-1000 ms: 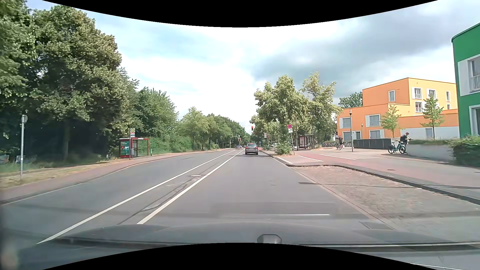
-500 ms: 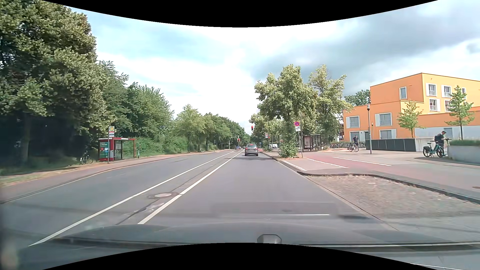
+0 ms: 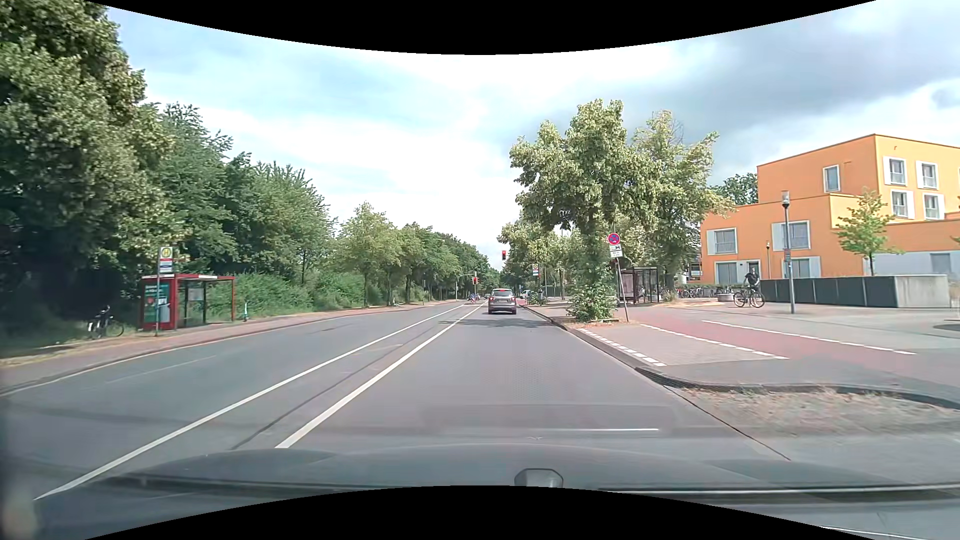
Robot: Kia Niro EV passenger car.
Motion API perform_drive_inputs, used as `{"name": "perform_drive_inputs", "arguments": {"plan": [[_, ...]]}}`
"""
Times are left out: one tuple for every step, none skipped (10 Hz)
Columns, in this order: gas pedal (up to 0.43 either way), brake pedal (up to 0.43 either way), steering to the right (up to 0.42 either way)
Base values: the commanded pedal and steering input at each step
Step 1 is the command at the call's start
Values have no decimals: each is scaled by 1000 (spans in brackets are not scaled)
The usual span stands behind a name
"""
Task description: Follow the waypoints while adhering to traffic rules and regulations
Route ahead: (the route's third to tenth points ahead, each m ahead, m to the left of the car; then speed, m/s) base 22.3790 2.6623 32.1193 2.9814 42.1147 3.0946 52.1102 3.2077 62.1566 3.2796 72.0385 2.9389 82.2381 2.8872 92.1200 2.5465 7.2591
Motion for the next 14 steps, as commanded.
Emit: {"name": "perform_drive_inputs", "arguments": {"plan": [[87, 12, -2], [87, 18, -3], [87, 12, -4], [87, 12, -4], [87, 12, -4], [87, 12, -3], [87, 18, 0], [87, 12, 1], [87, 18, 1], [87, 12, 1], [87, 12, 1], [87, 12, 0], [87, 12, 0], [87, 12, -1]]}}
